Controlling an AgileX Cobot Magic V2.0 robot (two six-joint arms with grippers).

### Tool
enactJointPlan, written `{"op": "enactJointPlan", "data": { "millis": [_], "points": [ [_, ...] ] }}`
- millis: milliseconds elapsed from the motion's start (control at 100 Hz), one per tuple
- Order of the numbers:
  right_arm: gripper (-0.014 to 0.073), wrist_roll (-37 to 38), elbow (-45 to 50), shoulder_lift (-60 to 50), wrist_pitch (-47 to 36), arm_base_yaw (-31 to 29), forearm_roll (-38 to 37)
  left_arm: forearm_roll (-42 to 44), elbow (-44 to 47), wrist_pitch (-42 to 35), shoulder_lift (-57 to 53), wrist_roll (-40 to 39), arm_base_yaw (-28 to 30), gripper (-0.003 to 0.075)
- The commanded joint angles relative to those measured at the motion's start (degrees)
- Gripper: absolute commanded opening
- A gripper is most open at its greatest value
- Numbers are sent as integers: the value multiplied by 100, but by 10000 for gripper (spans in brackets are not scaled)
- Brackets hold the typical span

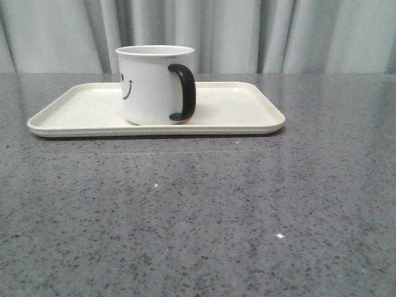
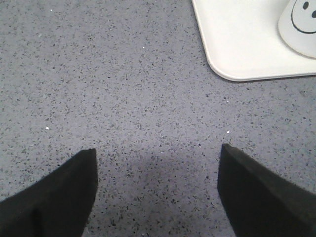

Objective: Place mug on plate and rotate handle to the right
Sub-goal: 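Move the right gripper down into the mug rim and close on it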

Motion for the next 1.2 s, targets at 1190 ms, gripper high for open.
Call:
{"op": "enactJointPlan", "data": {
  "millis": [1190],
  "points": [
    [510,-1176,-4336,5724,-430,2603,1454,95,-144,-344,-5,-51,12,502]
  ]
}}
